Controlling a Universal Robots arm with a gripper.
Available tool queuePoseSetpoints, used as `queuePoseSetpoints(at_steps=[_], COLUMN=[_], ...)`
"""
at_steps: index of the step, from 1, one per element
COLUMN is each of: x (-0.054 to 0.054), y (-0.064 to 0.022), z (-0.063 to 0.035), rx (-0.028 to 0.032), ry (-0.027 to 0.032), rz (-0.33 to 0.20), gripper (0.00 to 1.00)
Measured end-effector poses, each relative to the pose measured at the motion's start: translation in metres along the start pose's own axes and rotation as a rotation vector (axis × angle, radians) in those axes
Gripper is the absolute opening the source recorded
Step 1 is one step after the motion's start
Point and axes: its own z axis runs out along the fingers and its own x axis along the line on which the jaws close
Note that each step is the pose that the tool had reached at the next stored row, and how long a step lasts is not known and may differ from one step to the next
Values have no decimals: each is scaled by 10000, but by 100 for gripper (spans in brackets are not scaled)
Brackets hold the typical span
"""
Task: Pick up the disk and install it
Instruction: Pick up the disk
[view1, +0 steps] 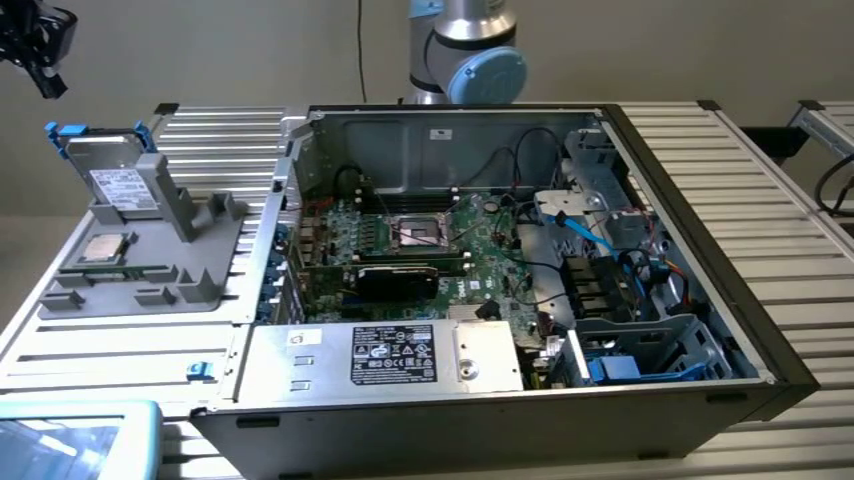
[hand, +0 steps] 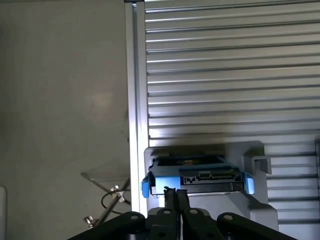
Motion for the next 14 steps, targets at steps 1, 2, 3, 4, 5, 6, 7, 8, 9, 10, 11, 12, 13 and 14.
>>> queuePoseSetpoints(at_steps=[1,2,3,4,5,6,7,8,9,10,11,12,13,14], x=[0,0,0,0,0,0,0,0,0,0,3,6,7,7], y=[0,0,0,0,0,0,0,0,0,0,0,1,1,1], z=[0,0,0,0,0,0,0,0,0,0,1,2,2,2], rx=[0,0,0,0,0,0,0,0,0,0,0,0,2,9], ry=[0,0,0,0,0,0,0,0,0,0,-1,-1,3,9], rz=[0,0,0,0,0,0,0,0,0,0,0,-7,-82,-244], gripper=[11,11,11,11,11,11,11,11,11,11,11,11,11,11])
